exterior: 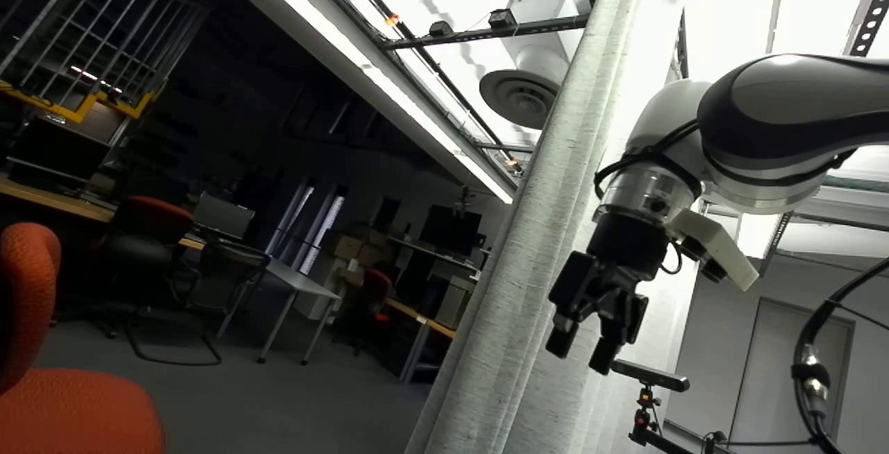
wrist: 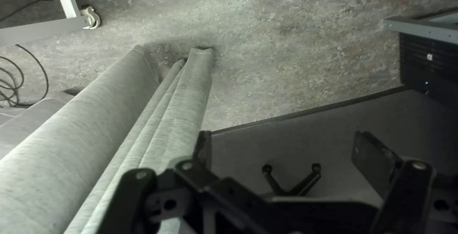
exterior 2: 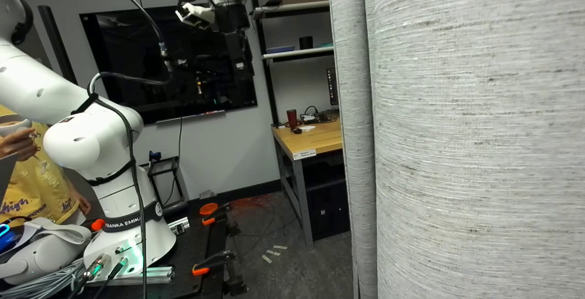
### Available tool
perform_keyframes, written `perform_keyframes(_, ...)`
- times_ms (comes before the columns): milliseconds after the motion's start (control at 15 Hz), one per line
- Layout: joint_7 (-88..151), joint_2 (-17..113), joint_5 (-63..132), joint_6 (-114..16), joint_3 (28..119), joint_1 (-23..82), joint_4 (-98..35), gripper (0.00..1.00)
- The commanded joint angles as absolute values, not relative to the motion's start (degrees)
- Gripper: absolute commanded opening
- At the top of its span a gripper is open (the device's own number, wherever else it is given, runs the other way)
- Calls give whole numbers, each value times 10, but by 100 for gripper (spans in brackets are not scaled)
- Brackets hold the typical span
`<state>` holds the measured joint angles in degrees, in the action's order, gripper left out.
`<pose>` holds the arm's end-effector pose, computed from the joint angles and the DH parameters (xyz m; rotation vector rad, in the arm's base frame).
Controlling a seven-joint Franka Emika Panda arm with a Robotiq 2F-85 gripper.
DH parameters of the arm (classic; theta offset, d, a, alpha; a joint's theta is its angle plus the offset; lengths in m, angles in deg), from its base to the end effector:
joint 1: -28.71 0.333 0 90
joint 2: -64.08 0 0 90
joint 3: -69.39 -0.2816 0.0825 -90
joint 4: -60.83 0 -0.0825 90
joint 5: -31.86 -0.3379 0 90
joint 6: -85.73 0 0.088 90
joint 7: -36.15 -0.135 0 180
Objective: Slide the curtain to the left
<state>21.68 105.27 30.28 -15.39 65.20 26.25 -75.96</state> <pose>0.3216 0.0162 0.5217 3.1069 -0.3780 0.1519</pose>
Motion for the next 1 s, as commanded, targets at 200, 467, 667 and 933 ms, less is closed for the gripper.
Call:
perform_keyframes(200,217,1048,339,-154,675,230,-714,100)
perform_keyframes(467,217,1046,342,-154,678,226,-698,100)
perform_keyframes(667,216,1039,341,-153,680,224,-694,100)
perform_keyframes(933,211,1004,350,-161,694,207,-661,100)
